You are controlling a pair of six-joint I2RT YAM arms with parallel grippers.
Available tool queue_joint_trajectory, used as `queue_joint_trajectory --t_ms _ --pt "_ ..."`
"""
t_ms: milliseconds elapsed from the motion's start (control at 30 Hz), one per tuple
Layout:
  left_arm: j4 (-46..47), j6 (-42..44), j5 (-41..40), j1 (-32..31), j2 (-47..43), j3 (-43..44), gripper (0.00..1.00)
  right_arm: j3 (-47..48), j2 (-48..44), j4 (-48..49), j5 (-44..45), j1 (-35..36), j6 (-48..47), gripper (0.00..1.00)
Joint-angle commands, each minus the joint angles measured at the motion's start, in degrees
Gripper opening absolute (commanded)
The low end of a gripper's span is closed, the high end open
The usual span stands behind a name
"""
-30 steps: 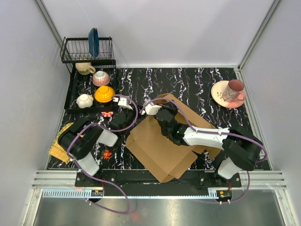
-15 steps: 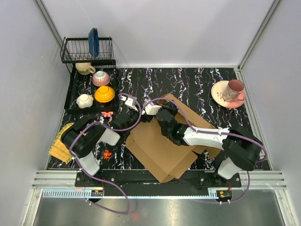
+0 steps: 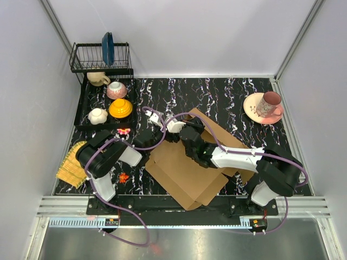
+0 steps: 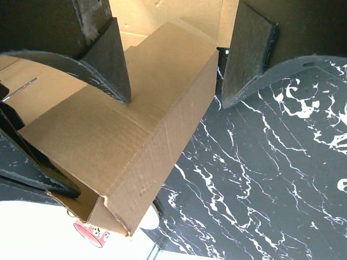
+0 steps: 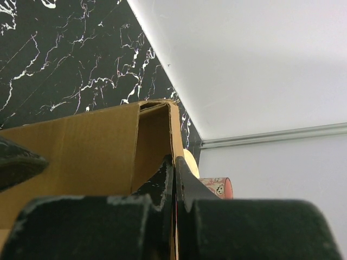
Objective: Fold the paper box
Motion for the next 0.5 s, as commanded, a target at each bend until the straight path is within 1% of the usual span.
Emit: queue_joint_trajectory --t_ms 0,133,267,467 --pt "21.7 0.6 2.5 -0.8 1.9 2.8 0.73 0.1 1.0 -3.1 -3.9 1.8 5.1 0.00" --pt "21.7 0.4 4.8 -1.2 2.5 3.7 0.77 -0.2 0.8 -3.3 -3.9 1.9 5.5 0.00" --pt "21.7 1.2 4.2 -1.5 3.9 4.7 0.82 -0.3 0.7 -3.7 -3.9 2.0 5.9 0.00" --pt "21.7 2.7 3.9 -1.5 6.9 7.5 0.82 -0.5 0.5 -4.7 -4.4 2.6 6.9 0.00"
